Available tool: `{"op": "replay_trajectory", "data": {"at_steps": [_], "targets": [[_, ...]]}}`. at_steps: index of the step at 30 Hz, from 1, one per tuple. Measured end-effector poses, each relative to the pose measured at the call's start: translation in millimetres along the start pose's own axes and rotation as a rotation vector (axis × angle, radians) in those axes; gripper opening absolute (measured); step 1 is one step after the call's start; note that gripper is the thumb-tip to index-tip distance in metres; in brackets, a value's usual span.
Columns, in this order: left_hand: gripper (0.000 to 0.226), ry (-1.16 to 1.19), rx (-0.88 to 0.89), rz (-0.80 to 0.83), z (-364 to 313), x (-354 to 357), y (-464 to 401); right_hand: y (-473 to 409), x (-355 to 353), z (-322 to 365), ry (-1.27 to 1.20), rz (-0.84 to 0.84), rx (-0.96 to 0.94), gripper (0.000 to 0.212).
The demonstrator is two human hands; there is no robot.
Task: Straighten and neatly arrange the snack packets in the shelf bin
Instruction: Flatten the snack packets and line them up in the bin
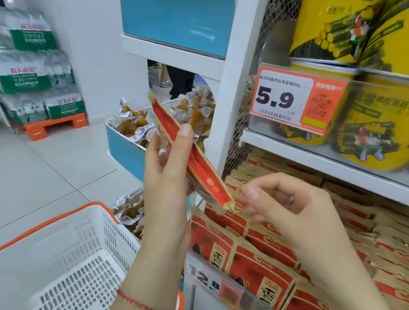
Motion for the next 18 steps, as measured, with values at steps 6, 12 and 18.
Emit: {"op": "replay_trajectory", "data": {"at_steps": [6, 12, 18], "targets": [[0.094, -0.040, 0.038, -0.030, 5, -4, -3, -2, 10, -4, 0.061, 0.053, 0.018, 0.014], [0.083, -0.035, 0.055, -0.010, 9, -3, -6, 0, 6, -7, 0.161, 0.007, 0.009, 0.016], [0.089, -0.008, 0.024, 0.013, 11, -1, -7, 1, 4, -7, 0.197, -0.060, -0.023, 0.016]]}}
Point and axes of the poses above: each hand's wrist, its own y-axis away from the middle knuckle, its own x-axis out of the palm, z = x × y, the point moved 4 cm from there along -y, towards the middle knuckle, and after that the axes turned 8 degrees about z, right-handed, at the moved point
